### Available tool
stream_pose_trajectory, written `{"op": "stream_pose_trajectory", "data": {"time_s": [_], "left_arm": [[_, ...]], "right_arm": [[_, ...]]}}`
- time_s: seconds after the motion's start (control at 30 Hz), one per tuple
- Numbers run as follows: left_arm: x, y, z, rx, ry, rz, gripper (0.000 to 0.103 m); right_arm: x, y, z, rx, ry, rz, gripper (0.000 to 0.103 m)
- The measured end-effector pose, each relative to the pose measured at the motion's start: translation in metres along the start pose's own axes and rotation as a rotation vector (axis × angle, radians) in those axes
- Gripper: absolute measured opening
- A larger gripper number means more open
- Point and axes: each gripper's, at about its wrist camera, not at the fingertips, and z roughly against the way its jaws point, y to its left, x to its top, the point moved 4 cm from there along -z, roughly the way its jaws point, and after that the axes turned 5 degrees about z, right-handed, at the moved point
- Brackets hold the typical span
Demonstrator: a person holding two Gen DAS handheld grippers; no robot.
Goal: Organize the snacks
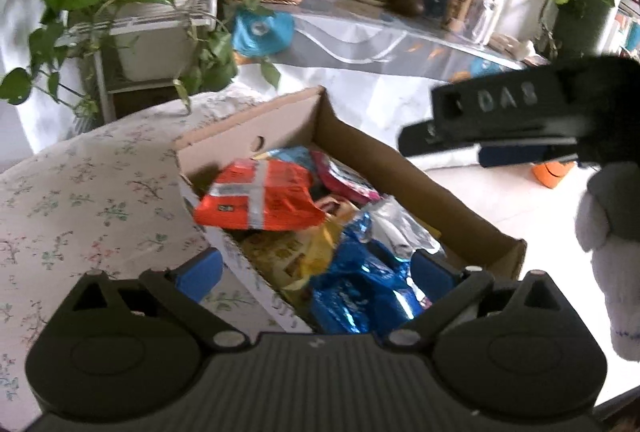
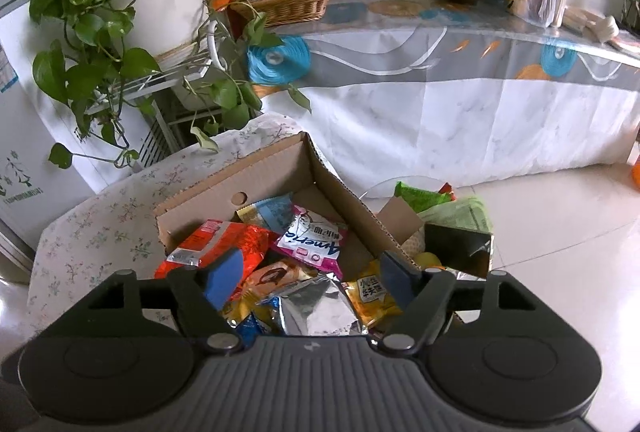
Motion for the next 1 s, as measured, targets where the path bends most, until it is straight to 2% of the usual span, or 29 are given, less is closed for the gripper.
{"op": "stream_pose_trajectory", "data": {"time_s": [0.27, 0.67, 1.0], "left_arm": [[0.004, 0.013, 0.0, 0.12, 0.029, 0.033, 0.1], [0.004, 0.031, 0.005, 0.229, 0.065, 0.118, 0.1], [-0.006, 0.02, 0.006, 0.295, 0.106, 0.232, 0.1]], "right_arm": [[0.001, 0.0, 0.001, -0.055, 0.008, 0.023, 0.088], [-0.01, 0.0, 0.009, -0.098, 0.032, 0.047, 0.092], [-0.022, -0.001, 0.01, -0.049, 0.091, 0.085, 0.099]]}}
